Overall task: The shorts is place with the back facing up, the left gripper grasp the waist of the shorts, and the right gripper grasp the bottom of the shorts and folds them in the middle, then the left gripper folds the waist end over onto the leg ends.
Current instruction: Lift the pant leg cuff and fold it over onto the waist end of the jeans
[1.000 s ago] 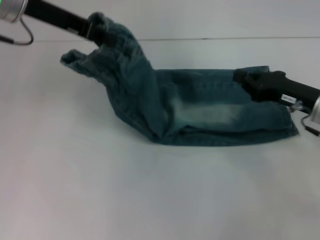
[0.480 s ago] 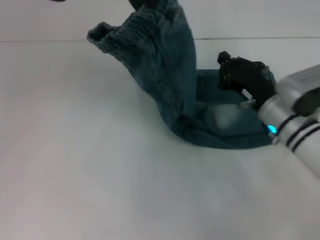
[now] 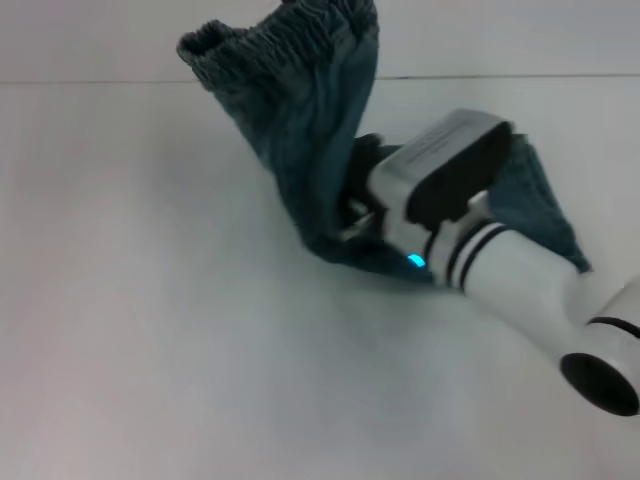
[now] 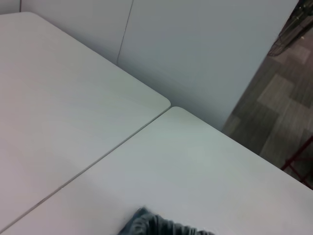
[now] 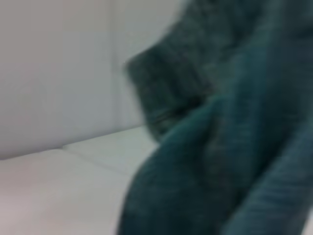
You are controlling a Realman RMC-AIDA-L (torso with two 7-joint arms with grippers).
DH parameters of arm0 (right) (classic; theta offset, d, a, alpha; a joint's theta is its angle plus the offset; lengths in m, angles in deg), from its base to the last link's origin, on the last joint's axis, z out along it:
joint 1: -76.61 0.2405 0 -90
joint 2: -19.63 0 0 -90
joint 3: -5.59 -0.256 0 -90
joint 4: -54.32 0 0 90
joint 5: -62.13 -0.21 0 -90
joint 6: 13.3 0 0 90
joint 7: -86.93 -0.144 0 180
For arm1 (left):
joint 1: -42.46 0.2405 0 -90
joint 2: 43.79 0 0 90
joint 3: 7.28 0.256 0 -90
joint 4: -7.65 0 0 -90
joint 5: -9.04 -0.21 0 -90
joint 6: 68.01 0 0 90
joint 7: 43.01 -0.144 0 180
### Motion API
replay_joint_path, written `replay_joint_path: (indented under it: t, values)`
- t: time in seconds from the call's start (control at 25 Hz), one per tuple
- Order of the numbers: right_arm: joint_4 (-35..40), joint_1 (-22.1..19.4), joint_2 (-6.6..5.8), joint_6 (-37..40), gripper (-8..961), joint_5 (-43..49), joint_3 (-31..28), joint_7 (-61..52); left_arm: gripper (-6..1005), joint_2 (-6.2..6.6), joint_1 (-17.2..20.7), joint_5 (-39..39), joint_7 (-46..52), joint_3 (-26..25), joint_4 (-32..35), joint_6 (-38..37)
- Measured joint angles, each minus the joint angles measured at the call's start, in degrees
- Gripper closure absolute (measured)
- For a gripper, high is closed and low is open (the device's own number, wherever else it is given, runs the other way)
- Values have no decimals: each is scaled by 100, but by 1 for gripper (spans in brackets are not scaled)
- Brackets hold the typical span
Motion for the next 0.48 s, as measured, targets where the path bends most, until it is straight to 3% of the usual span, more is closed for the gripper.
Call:
replay_joint_path:
  t: [0.32,0.48]
  values:
    - [-569,7,1,-406,954,1823,-990,-257,907,-11,37,10,-28,72,-48,-25]
    - [-609,24,0,-517,955,2158,-1182,-427,909,-60,102,13,-49,163,-63,17]
